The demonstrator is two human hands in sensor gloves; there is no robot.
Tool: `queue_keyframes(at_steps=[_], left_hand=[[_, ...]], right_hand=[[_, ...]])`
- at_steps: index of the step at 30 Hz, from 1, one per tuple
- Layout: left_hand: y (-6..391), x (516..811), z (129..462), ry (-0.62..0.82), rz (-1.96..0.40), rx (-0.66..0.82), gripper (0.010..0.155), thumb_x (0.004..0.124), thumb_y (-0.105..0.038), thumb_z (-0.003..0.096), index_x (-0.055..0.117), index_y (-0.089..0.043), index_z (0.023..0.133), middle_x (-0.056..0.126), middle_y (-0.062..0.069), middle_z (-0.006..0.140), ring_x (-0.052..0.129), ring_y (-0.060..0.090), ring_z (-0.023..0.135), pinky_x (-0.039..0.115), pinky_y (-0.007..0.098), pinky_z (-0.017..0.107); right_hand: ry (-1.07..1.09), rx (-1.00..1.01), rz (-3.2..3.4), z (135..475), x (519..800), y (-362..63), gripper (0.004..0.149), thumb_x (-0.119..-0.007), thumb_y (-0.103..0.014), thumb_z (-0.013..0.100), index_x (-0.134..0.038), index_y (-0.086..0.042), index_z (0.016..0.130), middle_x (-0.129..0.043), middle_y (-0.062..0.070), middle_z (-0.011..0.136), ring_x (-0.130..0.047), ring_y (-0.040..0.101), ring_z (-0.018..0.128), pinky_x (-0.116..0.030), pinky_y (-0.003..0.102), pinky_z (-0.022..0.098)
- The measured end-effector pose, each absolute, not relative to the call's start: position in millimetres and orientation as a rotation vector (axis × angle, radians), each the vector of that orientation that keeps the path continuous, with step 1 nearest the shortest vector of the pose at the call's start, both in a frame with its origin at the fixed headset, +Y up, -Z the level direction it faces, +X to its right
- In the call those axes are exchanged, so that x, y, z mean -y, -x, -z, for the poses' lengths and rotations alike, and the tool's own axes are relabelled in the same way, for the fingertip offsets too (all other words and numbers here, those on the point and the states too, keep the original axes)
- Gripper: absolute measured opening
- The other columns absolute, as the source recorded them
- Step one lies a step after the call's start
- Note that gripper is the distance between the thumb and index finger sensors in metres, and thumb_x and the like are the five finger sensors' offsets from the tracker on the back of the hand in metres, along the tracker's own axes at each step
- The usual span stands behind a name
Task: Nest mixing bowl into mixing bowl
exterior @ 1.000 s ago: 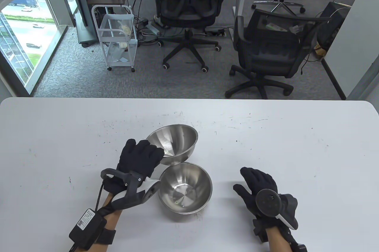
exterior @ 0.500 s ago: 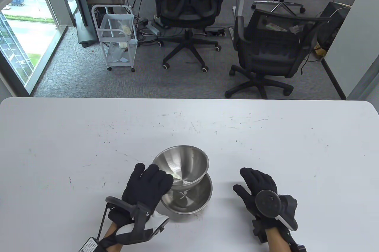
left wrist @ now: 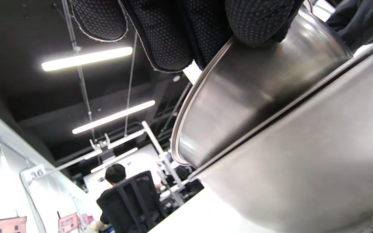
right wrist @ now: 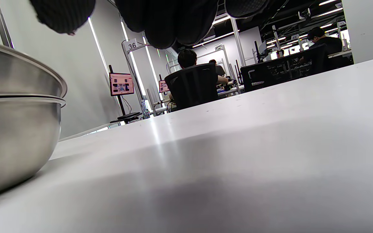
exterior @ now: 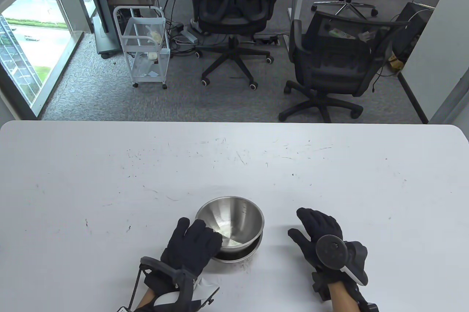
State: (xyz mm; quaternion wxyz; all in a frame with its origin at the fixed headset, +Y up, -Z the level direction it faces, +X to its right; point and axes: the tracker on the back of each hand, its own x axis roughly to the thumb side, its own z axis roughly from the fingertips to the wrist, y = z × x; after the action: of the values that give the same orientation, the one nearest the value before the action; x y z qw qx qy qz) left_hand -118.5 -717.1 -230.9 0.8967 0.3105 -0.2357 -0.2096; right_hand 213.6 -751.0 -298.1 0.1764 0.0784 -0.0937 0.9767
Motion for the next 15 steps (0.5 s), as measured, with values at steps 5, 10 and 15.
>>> queue_keyframes(at_steps=[5, 10, 15], left_hand=[[117, 724, 229, -0.632, 0.441, 0.506, 0.039, 0.077, -0.048, 0.0465, 0.084, -0.054, 0.085, 0.100, -0.021, 0.084, 0.093, 0.009, 0.091, 0.072, 0.053, 0.074], [118, 729, 229, -0.583, 0.428, 0.535, 0.040, 0.075, -0.047, 0.0458, 0.086, -0.057, 0.083, 0.103, -0.022, 0.082, 0.095, 0.009, 0.091, 0.073, 0.052, 0.074], [120, 732, 230, -0.511, 0.385, 0.572, 0.040, 0.073, -0.045, 0.0463, 0.088, -0.058, 0.081, 0.106, -0.022, 0.081, 0.096, 0.009, 0.090, 0.073, 0.053, 0.074]], right_hand=[[-0.221, 0.255, -2.765, 298, 751, -213, 0.065, -0.076, -0.059, 0.044, -0.070, -0.028, 0.101, -0.082, -0.002, 0.102, -0.081, 0.027, 0.095, -0.061, 0.058, 0.072], [-0.220, 0.248, -2.764, 299, 752, -213, 0.065, -0.076, -0.059, 0.044, -0.070, -0.028, 0.101, -0.082, -0.001, 0.102, -0.081, 0.027, 0.095, -0.061, 0.058, 0.072], [-0.220, 0.230, -2.764, 299, 753, -212, 0.065, -0.076, -0.059, 0.044, -0.070, -0.028, 0.101, -0.082, -0.002, 0.102, -0.081, 0.027, 0.095, -0.061, 0.058, 0.072]])
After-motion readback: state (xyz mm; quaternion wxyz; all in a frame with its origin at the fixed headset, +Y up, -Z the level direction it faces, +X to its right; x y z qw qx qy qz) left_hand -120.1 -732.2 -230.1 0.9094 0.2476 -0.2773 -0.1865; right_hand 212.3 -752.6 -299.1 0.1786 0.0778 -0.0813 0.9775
